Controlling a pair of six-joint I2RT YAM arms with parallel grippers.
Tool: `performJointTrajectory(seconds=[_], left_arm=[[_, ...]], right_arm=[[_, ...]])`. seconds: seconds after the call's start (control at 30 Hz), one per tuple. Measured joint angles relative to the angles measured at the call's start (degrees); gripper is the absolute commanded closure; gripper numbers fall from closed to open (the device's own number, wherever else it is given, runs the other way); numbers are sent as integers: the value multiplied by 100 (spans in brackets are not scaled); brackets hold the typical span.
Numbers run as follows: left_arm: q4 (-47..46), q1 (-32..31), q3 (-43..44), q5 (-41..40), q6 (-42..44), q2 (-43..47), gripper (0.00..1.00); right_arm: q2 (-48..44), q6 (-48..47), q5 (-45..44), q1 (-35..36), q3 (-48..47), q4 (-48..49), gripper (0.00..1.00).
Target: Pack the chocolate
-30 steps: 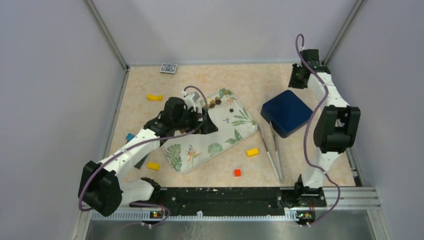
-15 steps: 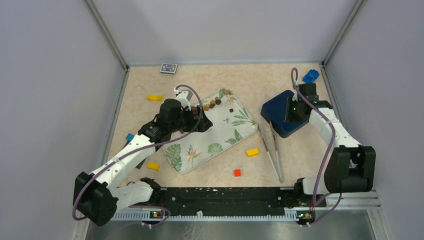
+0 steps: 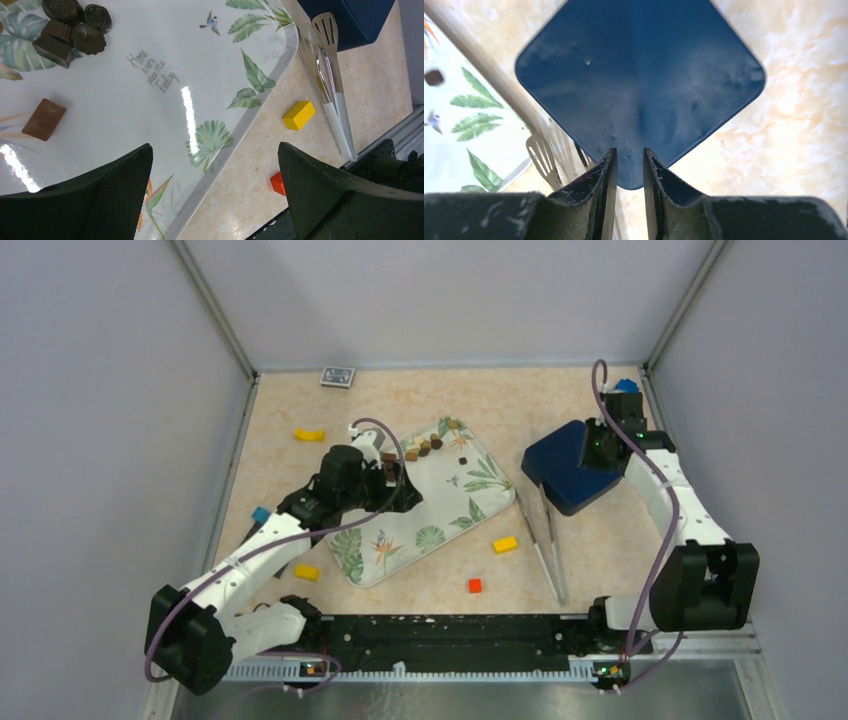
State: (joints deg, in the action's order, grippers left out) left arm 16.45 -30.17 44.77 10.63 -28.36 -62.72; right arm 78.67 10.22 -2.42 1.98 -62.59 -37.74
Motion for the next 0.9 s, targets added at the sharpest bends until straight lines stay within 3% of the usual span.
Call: performJointTrajectory(seconds=[0.27, 0.47, 0.8, 0.9], left_arm=[[-76, 0, 0, 72, -42, 22, 1], [-188, -46, 33, 258, -197, -81, 1], [-188, -63, -9, 330, -227, -570, 1], [-142, -68, -87, 363, -295, -483, 1]], right_arm=[[-332, 105, -190, 0, -446, 321, 68], [1207, 140, -304, 0, -1897, 708, 67], [3010, 260, -402, -39, -2013, 1213, 66], [3014, 286, -398, -42, -2192, 1508, 65]])
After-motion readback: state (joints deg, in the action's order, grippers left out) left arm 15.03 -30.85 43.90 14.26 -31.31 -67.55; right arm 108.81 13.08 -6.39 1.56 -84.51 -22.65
